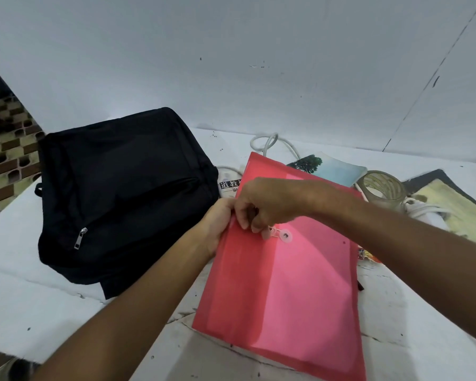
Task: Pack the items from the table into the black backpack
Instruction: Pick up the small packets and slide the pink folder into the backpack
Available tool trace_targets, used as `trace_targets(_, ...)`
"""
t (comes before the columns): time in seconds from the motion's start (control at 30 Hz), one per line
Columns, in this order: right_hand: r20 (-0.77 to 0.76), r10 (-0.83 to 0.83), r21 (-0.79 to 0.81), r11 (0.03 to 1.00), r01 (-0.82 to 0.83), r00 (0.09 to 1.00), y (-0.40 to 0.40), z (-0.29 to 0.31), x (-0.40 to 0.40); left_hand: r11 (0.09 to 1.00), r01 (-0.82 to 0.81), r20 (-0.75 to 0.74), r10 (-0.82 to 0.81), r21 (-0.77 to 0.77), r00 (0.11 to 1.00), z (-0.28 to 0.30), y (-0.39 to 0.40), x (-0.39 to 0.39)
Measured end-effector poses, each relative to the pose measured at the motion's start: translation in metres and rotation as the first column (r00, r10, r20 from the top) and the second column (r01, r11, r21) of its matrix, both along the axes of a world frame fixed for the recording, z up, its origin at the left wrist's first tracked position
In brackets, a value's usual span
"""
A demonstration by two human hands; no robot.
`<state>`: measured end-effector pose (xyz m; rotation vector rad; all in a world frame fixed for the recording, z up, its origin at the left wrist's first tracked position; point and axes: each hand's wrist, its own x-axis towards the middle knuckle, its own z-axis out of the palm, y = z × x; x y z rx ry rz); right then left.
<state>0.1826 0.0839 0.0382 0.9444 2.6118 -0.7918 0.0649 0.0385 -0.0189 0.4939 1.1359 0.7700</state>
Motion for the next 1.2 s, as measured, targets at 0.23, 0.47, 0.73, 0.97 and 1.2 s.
trace_targets(0.23,-0.142,0.070,0.055,0.997,-0.063,0.987,-0.003,-0.007,0.000,0.999,-0.034,0.005,0.034,0.014,0.999,0.005,0.000,-0.004)
trace_targets(0.47,-0.342,0.021,0.068,0.998,0.002,0.939,-0.002,-0.012,0.011,0.998,-0.057,-0.011,0.058,0.041,0.998,0.003,-0.003,-0.004)
trace_targets(0.73,-0.439,-0.090,0.047,0.991,0.122,0.894,0.004,-0.025,0.026,0.984,-0.166,-0.107,0.173,0.070,0.979,-0.002,-0.004,-0.005)
trace_targets(0.97,-0.450,-0.138,0.106,0.973,0.206,0.882,0.006,-0.031,0.041,0.998,-0.062,-0.061,0.063,0.011,0.996,-0.003,-0.009,-0.010)
trace_targets(1.2,-0.391,-0.120,0.161,0.967,0.196,0.913,0.003,-0.029,0.064,0.993,-0.114,-0.126,0.110,-0.020,0.986,-0.001,-0.008,-0.020)
